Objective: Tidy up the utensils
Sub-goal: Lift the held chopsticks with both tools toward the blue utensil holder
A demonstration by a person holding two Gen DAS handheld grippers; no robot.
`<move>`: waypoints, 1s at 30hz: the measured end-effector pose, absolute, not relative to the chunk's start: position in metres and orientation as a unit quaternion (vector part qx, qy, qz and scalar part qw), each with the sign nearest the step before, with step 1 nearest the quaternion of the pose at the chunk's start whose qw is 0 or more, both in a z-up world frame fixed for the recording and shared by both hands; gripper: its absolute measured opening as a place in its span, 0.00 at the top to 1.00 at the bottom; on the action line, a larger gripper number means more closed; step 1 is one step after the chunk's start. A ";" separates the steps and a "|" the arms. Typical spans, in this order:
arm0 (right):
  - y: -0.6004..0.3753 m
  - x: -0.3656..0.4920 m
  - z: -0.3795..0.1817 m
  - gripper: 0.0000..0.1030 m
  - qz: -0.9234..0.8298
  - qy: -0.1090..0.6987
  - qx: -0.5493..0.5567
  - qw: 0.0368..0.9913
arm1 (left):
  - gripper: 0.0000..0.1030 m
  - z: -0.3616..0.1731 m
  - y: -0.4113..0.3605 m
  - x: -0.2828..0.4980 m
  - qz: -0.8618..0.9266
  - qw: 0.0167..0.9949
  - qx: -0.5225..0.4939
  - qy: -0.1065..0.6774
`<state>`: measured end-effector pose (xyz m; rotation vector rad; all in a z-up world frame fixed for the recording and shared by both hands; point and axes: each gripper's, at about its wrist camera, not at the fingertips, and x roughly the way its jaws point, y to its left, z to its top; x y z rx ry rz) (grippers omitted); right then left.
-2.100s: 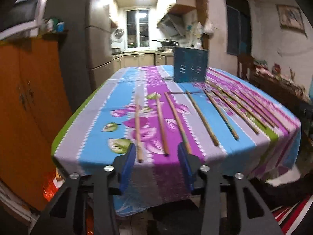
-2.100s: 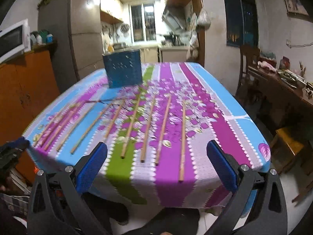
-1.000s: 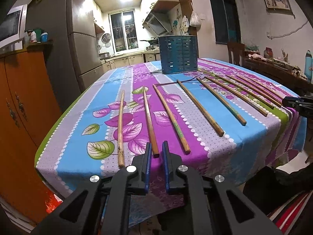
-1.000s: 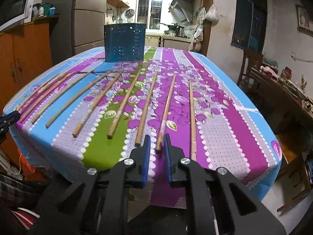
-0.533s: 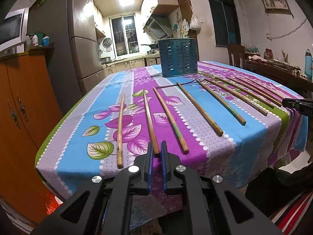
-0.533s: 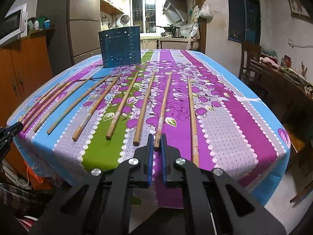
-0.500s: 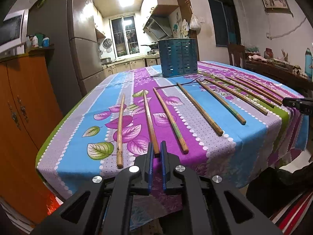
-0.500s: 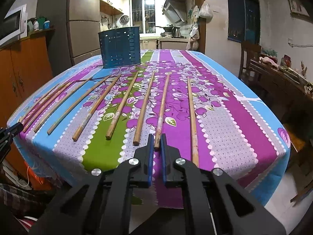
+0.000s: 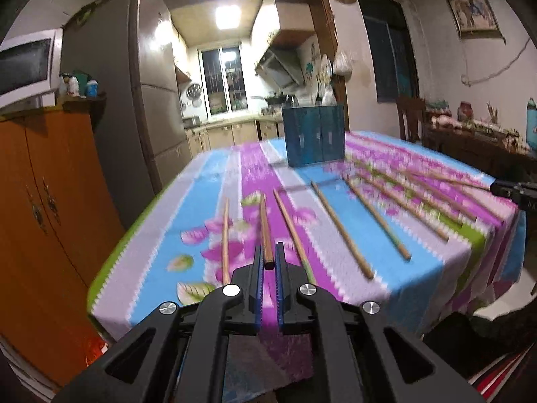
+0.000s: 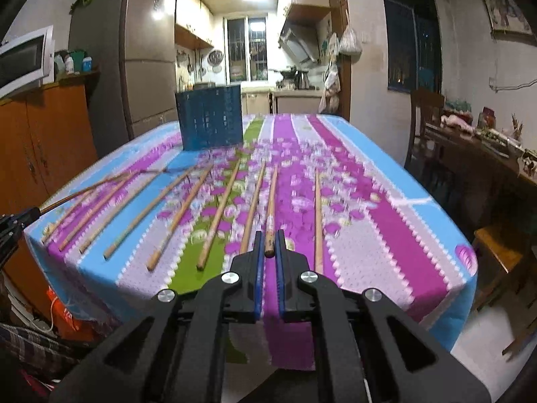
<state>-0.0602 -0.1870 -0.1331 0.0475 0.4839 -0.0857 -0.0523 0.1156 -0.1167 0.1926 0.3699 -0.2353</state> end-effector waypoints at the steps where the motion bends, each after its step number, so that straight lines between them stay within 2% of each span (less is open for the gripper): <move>1: -0.188 -0.061 -0.127 0.95 -0.042 0.232 0.023 0.972 | 0.93 -0.109 0.116 -0.053 -0.117 0.973 0.092 0.174; 7: -0.191 -0.056 -0.089 0.95 -0.038 0.179 -0.004 0.983 | 0.93 -0.068 0.123 -0.042 -0.124 0.979 0.065 0.145; 14: -0.195 -0.029 -0.048 0.95 -0.019 0.139 -0.045 0.989 | 0.93 -0.012 0.133 0.006 -0.130 0.980 0.035 0.145; 23: -0.209 0.006 -0.004 0.95 -0.005 0.124 -0.062 0.990 | 0.93 0.040 0.128 0.057 -0.140 0.981 0.023 0.133; 30: -0.216 0.012 0.011 0.95 0.008 0.125 -0.050 0.991 | 0.93 0.064 0.120 0.058 -0.153 0.981 0.028 0.117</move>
